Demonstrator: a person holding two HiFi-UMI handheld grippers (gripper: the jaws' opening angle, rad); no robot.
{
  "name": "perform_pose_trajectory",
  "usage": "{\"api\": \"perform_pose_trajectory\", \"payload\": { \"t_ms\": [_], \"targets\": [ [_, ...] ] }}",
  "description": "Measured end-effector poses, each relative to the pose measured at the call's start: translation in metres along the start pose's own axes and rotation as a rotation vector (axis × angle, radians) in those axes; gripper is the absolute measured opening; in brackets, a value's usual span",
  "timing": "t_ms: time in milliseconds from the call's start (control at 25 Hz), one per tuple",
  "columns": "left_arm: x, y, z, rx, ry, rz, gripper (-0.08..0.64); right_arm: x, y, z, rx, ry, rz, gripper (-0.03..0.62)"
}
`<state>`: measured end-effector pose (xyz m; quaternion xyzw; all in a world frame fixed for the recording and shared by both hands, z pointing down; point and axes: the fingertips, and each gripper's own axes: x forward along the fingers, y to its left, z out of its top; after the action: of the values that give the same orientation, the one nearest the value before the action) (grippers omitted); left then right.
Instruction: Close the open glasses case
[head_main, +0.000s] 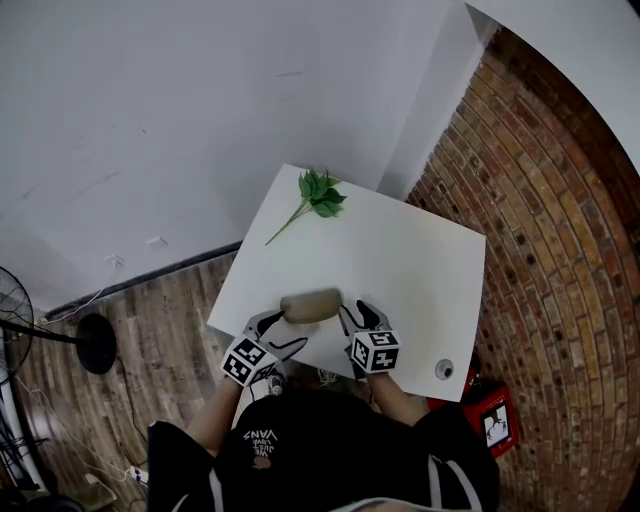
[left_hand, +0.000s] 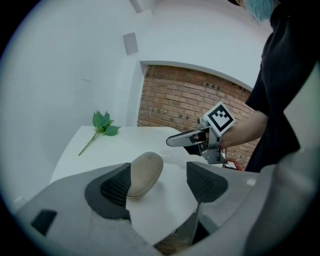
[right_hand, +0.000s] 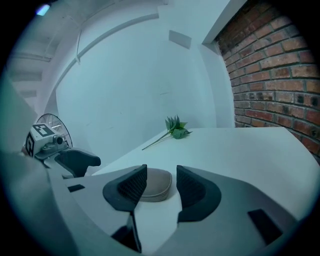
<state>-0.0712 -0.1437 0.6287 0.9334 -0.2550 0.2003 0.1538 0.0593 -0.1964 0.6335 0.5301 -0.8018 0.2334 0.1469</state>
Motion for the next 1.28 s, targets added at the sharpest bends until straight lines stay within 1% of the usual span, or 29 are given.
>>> {"api": "perform_pose_trajectory", "payload": {
  "t_ms": [160,360,440,600,800,960,1080,1280],
  "targets": [
    [-0.018,0.007,0.018,0.012,-0.071,0.056,0.314,-0.009,0.008,0.017,0.001,-0.056,0.002,0.155],
    [-0.039,0.016,0.043,0.043,-0.16,0.12,0.259,-0.016,0.022,0.043,0.018,-0.133,0.03,0.099],
    [-0.047,0.019,0.049,0.055,-0.188,0.143,0.234,-0.019,0.028,0.053,0.027,-0.161,0.041,0.069],
    [-0.063,0.026,0.057,0.077,-0.23,0.18,0.181,-0.021,0.043,0.07,0.028,-0.208,0.057,0.03],
    [-0.076,0.03,0.059,0.085,-0.253,0.188,0.142,-0.022,0.059,0.081,0.032,-0.241,0.083,0.002],
    [-0.087,0.034,0.06,0.099,-0.274,0.198,0.073,-0.021,0.072,0.08,0.026,-0.245,0.096,0.0],
    [-0.094,0.038,0.058,0.116,-0.273,0.207,0.017,-0.02,0.082,0.076,0.023,-0.242,0.1,0.0],
    [-0.101,0.042,0.049,0.12,-0.251,0.208,0.009,-0.019,0.094,0.069,0.019,-0.231,0.1,0.0]
  ]
}}
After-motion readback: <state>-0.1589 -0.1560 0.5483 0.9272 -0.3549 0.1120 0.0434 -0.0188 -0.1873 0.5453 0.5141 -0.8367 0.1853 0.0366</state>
